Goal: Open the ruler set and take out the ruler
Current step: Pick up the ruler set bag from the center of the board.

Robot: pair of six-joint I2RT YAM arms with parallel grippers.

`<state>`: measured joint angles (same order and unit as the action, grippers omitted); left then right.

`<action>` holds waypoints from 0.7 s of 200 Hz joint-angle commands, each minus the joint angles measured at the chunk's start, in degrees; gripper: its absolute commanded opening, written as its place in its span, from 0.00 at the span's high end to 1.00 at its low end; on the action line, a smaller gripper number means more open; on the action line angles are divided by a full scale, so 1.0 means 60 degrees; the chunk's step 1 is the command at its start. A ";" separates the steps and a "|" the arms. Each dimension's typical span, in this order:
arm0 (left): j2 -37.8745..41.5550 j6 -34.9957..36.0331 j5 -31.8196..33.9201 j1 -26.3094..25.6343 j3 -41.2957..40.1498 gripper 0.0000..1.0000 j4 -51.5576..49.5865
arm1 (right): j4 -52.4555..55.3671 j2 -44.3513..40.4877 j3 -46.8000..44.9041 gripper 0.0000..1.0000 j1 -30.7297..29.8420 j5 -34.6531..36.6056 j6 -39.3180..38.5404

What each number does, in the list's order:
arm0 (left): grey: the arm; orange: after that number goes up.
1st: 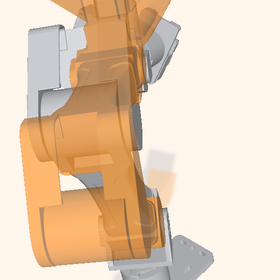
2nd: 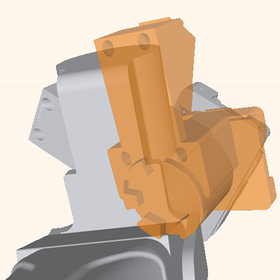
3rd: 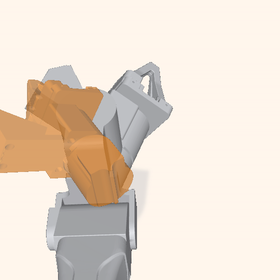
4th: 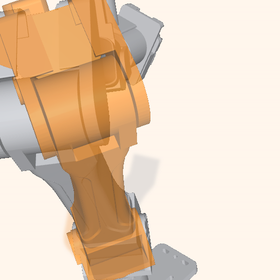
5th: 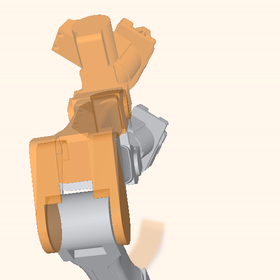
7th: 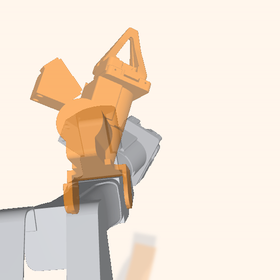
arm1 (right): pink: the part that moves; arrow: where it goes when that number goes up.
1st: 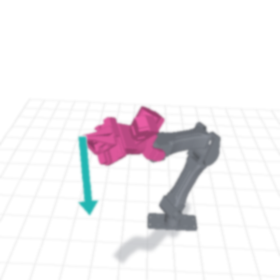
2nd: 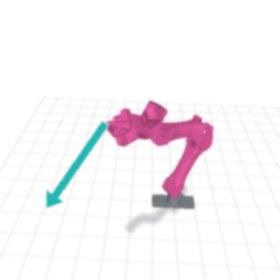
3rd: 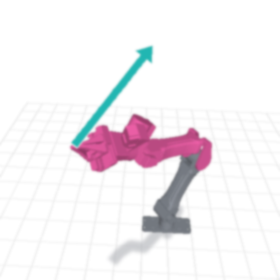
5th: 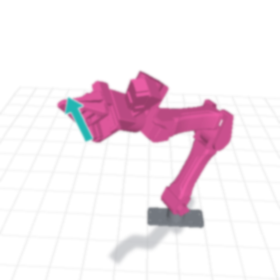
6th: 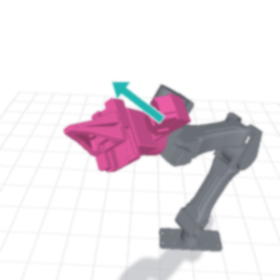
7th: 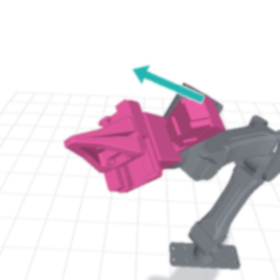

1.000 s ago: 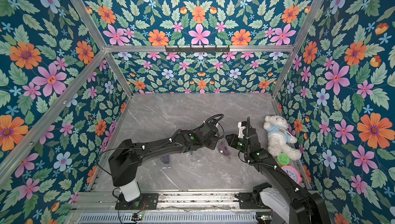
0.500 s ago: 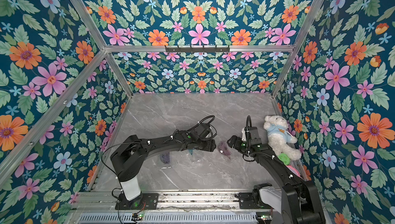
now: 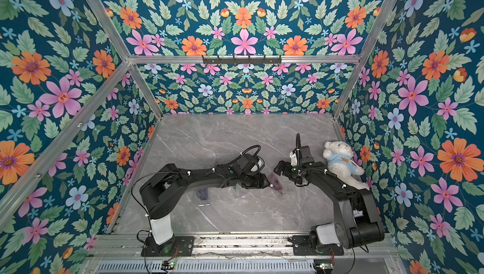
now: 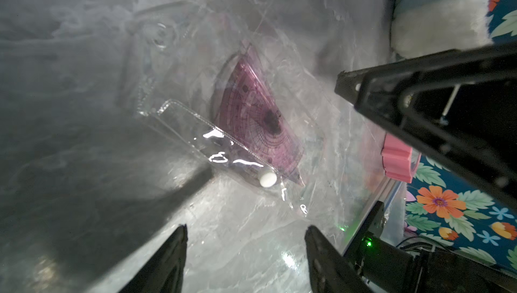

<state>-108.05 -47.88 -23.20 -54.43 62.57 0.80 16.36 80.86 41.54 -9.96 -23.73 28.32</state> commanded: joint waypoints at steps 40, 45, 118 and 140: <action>-0.0441 -0.1331 -0.0337 0.0224 -0.0492 0.32 0.2161 | -0.0834 0.0867 -0.0041 0.04 0.0002 -0.0921 0.0209; -0.0483 -0.1370 -0.0337 0.0232 -0.0497 0.32 0.2251 | -0.0922 0.0891 -0.0087 0.04 -0.0006 -0.0965 0.0263; -0.0742 -0.1921 -0.0146 0.0542 -0.1033 0.33 0.3447 | -0.2547 0.0347 -0.1417 0.04 0.0003 -0.2040 0.1564; -0.0756 -0.2036 -0.0149 0.0648 -0.1242 0.34 0.3677 | -0.2795 -0.0165 -0.1849 0.04 0.0003 -0.2150 0.1942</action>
<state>-112.22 -58.39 -25.96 -51.20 56.27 22.57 0.82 82.00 32.40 -9.93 -35.09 35.88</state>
